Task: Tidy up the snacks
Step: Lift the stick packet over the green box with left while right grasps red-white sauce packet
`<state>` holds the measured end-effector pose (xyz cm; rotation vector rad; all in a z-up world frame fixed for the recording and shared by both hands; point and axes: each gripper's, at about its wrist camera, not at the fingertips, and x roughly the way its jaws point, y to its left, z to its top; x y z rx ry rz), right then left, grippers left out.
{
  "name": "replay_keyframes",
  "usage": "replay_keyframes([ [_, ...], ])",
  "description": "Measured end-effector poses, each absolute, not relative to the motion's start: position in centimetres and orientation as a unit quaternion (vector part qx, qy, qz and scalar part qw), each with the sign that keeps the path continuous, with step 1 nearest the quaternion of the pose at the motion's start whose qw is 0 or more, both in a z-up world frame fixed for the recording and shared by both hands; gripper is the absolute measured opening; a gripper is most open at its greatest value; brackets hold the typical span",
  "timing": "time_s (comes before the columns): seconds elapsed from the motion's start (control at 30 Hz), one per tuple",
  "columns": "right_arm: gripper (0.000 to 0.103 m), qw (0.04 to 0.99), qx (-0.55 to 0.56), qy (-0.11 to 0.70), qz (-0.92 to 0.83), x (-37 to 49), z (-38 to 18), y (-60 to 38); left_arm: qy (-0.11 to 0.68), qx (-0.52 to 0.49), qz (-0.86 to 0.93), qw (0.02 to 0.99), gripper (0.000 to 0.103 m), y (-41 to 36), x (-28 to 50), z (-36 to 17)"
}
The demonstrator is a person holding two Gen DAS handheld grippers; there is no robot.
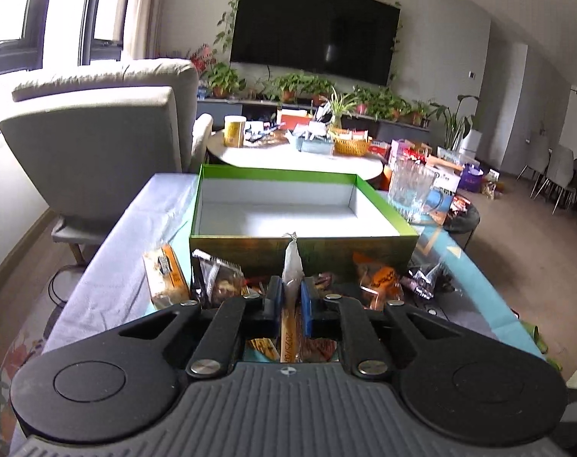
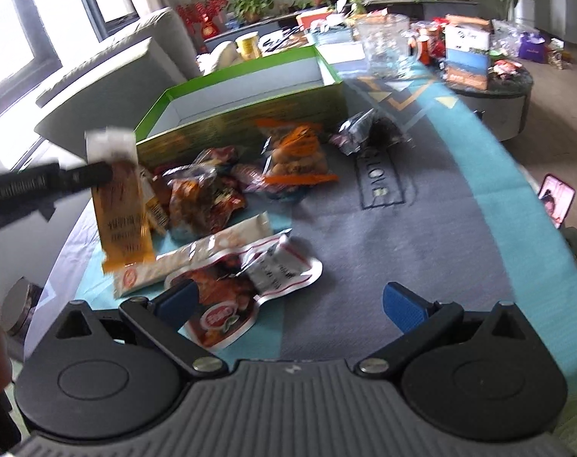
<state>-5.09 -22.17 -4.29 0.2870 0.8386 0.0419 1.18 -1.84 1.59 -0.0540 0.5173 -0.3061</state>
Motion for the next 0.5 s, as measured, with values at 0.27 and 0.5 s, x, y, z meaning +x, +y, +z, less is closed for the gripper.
replay_keyframes([
  [0.27,0.043,0.884,0.141,0.442,0.056,-3.4,-5.7,-20.4,0.25,-0.032,-0.144,0.957,0.01,-1.0,1.0,1.8],
  [0.5,0.043,0.865,0.23,0.444,0.045,-1.1,-5.6,-20.8,0.25,-0.038,-0.129,0.959,0.01,-0.1,1.4,1.7],
])
